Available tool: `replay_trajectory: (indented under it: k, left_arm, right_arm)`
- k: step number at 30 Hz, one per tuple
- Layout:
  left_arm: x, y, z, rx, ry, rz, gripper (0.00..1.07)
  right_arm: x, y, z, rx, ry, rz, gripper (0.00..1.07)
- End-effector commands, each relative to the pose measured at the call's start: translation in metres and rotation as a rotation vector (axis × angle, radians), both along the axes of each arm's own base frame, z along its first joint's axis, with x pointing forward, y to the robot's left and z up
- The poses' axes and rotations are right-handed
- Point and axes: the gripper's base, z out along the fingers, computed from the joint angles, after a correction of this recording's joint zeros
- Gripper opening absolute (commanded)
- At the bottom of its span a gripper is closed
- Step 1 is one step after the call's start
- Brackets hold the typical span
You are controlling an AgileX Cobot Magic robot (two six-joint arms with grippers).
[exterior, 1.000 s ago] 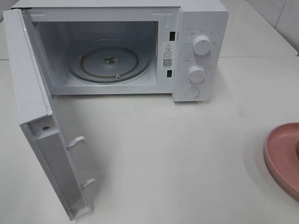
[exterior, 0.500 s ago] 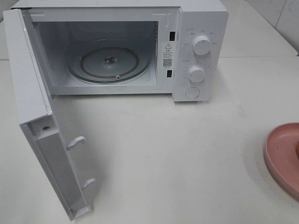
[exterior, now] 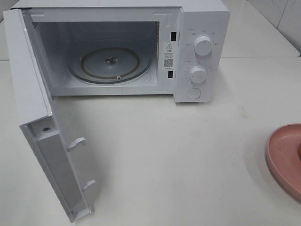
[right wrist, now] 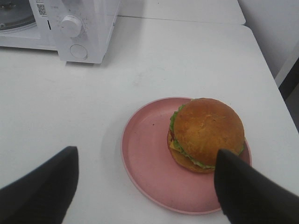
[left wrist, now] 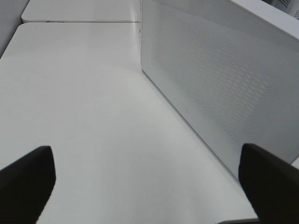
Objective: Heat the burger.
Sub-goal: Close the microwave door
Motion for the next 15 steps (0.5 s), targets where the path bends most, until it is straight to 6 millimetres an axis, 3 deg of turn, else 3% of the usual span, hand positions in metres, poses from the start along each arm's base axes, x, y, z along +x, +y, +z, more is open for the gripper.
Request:
replay_trajectory:
  k: [1,15]
  left_arm:
    - [-0.0018,-0.0002,-0.0001,-0.002,-0.024,-0.003,1.0]
    - [-0.0018,-0.0003,-0.0001,-0.002,-0.024,-0.003,1.0]
  right_arm:
    - [-0.0034,0.0,0.0007,0.0,-0.038,-0.006,0.76]
    - [-0.0034,-0.0002,0.0007,0.001,-0.038,-0.01,0.76]
